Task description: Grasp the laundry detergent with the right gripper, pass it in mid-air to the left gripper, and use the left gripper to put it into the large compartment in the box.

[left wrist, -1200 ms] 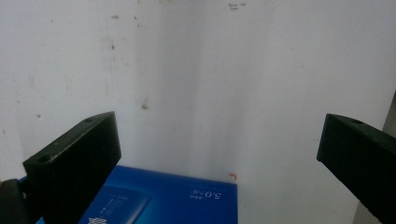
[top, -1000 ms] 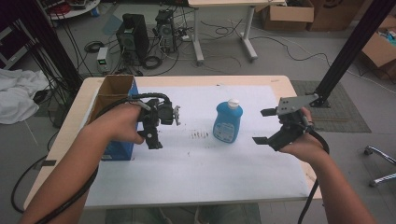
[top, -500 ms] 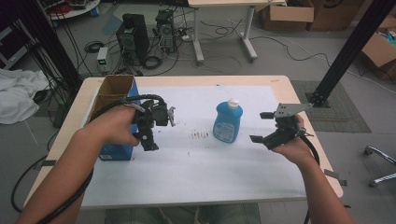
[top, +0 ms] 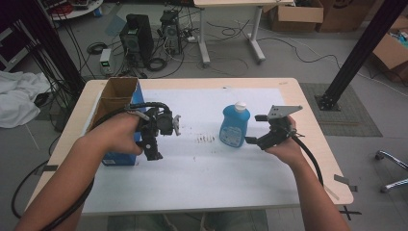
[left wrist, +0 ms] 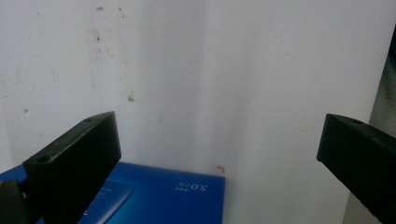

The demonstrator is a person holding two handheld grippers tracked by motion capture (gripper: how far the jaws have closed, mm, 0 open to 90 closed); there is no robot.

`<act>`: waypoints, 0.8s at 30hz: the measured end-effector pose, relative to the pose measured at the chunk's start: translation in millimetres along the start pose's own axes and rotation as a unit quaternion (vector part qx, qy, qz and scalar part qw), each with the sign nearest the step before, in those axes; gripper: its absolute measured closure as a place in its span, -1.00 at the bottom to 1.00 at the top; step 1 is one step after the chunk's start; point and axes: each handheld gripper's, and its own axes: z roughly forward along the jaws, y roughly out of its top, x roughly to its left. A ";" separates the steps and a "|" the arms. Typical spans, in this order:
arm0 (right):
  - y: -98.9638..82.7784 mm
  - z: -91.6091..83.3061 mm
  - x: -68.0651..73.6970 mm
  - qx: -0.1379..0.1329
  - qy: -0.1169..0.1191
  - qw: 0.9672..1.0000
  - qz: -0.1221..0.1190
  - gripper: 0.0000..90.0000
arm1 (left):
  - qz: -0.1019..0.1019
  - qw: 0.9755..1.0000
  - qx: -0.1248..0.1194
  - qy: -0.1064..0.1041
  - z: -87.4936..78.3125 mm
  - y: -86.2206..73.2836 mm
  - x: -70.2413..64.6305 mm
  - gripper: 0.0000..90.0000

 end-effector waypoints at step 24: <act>-12.3 46.0 -5.2 -0.034 0.042 0.998 0.025 -1.00 | -0.004 1.000 0.007 -0.011 7.4 1.9 1.6 -1.00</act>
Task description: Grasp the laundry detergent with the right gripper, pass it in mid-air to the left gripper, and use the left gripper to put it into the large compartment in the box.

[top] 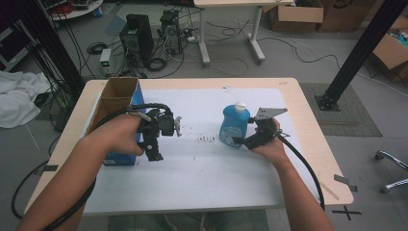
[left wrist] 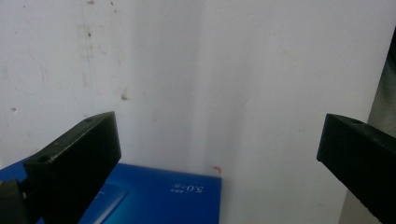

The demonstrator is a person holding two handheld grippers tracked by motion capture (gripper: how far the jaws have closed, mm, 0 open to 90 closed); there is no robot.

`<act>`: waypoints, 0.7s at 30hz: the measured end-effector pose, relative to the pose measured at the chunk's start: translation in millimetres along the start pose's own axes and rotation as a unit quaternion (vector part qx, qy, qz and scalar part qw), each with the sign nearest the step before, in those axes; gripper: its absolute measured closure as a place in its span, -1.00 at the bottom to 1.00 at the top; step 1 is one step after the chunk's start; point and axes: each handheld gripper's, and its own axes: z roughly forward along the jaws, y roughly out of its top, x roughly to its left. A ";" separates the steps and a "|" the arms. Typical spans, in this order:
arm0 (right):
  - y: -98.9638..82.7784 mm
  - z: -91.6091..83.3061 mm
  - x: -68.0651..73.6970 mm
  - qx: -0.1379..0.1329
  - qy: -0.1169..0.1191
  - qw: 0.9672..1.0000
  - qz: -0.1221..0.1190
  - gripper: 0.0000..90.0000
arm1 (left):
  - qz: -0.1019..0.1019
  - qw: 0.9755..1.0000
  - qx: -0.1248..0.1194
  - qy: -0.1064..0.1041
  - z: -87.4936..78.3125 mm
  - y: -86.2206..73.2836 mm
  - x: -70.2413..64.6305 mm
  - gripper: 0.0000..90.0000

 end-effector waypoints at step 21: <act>-5.2 12.2 -0.5 -0.028 -0.002 0.999 0.021 -0.76 | -0.007 1.000 0.003 -0.003 0.9 -3.9 -0.5 -1.00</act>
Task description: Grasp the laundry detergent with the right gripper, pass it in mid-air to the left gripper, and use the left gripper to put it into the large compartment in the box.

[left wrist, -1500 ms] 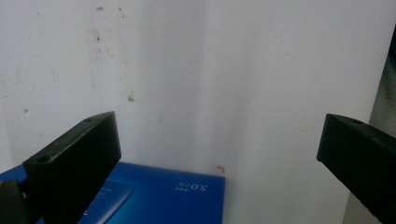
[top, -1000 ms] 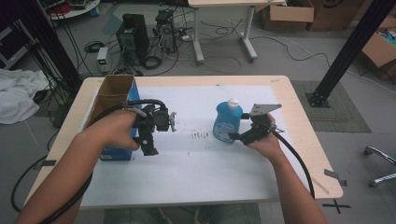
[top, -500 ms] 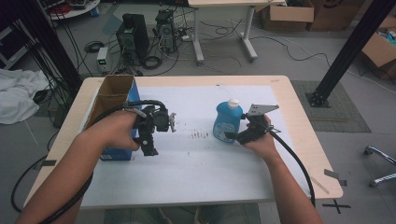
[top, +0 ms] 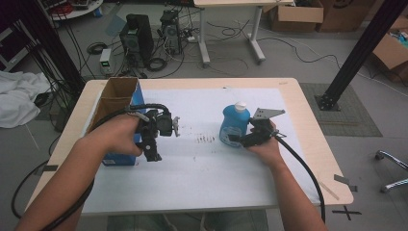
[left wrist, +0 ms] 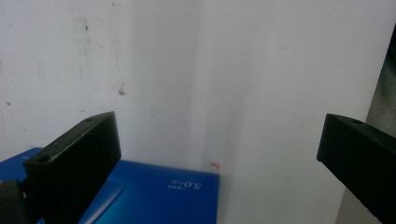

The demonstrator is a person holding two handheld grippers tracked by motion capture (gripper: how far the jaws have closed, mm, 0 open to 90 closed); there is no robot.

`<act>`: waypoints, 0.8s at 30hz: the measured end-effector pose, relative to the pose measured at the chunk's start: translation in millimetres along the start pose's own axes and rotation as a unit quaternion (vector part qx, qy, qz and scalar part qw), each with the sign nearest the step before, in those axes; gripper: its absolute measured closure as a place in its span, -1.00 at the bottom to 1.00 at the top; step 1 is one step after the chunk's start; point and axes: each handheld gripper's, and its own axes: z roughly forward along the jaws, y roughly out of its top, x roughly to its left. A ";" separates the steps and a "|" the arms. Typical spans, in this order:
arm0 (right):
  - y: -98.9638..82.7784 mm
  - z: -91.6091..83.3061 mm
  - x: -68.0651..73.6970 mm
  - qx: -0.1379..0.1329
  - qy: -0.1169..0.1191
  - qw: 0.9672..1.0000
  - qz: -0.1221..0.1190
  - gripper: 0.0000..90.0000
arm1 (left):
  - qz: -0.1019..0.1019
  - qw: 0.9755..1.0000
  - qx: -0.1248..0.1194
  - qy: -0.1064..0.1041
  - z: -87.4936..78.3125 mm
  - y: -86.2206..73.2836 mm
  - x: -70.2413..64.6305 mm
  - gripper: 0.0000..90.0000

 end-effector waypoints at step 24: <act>-1.7 4.2 2.8 -0.003 -0.008 1.000 -0.020 -0.26 | 0.001 1.000 -0.003 -0.001 5.5 -0.2 1.4 -1.00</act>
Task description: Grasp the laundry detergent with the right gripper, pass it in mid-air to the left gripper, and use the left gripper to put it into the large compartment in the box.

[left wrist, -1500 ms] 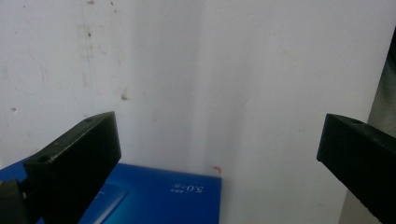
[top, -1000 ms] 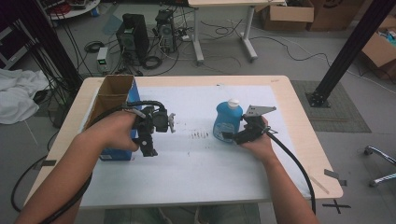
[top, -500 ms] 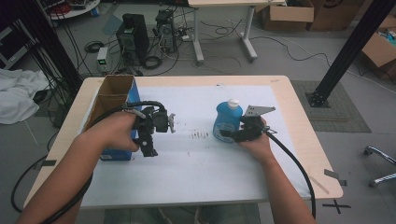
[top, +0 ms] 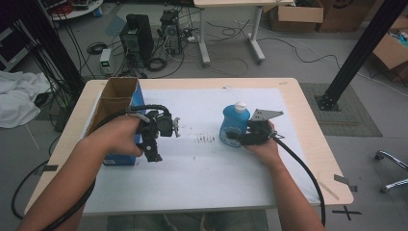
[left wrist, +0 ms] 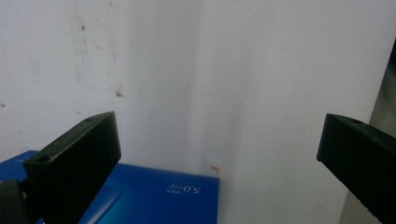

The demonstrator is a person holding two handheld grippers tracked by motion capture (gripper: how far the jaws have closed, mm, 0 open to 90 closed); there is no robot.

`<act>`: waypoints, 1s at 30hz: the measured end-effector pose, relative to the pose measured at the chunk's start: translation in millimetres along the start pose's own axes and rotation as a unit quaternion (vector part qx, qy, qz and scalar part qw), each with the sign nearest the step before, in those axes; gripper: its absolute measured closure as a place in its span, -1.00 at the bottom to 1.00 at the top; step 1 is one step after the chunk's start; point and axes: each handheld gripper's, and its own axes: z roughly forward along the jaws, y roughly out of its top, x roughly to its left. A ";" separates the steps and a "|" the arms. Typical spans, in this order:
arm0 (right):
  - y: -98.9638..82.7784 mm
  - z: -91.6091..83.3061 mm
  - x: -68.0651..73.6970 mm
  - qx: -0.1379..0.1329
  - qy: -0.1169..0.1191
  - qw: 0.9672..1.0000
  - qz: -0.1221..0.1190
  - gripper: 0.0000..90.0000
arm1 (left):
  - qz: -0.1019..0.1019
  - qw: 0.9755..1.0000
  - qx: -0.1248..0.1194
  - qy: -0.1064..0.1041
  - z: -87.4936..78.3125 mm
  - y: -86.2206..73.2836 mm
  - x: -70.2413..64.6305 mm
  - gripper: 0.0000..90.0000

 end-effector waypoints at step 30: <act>-1.0 1.4 5.0 -0.011 -0.030 0.999 -0.020 -0.08 | -0.005 1.000 0.000 -0.006 5.4 -0.9 1.5 -1.00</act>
